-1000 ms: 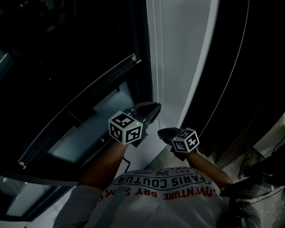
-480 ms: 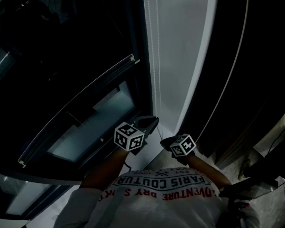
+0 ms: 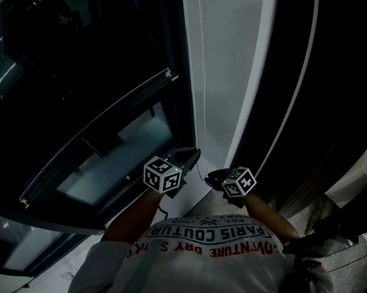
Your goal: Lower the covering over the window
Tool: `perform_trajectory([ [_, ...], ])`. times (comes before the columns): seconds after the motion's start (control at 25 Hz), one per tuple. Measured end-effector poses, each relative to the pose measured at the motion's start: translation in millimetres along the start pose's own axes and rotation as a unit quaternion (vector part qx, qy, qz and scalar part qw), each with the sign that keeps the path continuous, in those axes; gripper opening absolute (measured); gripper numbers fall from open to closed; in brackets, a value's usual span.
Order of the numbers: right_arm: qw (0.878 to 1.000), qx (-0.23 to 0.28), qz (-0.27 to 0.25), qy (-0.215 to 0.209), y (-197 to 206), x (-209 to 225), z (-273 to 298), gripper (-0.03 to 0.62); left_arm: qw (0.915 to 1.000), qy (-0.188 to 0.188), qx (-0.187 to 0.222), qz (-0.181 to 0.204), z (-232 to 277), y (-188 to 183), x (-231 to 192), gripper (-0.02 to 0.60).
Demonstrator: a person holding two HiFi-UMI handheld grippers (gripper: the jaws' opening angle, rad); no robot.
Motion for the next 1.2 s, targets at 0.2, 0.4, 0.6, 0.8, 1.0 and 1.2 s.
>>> perform_trajectory([
  [0.2, 0.995, 0.076, -0.057, 0.005, -74.8, -4.4, -45.7, 0.106, 0.9999, -0.013, 0.006, 0.003, 4.8, 0.9, 3.8, 0.006],
  [0.4, 0.980, 0.152, -0.125, -0.015, -166.8, -36.9, -92.1, 0.106, 0.9997, -0.022, 0.008, 0.006, 4.2, 1.0, 14.0, 0.006],
  [0.6, 0.966, 0.165, -0.199, -0.023, -225.3, -64.1, -113.5, 0.106, 0.9995, -0.029, 0.010, 0.010, 3.8, 0.3, 18.4, 0.006],
  [0.8, 0.962, 0.168, -0.212, -0.022, -253.4, -67.8, -112.4, 0.106, 0.9994, -0.032, 0.011, 0.010, 4.2, 1.8, 19.7, 0.006],
  [1.0, 0.961, 0.179, -0.211, -0.028, -262.1, -67.5, -106.9, 0.071, 0.9993, -0.034, 0.008, 0.013, 7.2, 0.5, 14.8, 0.006],
  [1.2, 0.961, 0.179, -0.208, -0.024, -266.7, -64.2, -100.0, 0.011, 0.9994, -0.030, 0.009, 0.012, 10.8, 0.9, 8.2, 0.006],
])
Point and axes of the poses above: the fingertips, and each gripper's own axes: z forward along the fingers, x to its right, y out of its underside, the point moved 3 cm from there along -z, backward along the fingers, and after that the axes turned 7 degrees about -y, right-handed, at the moved point
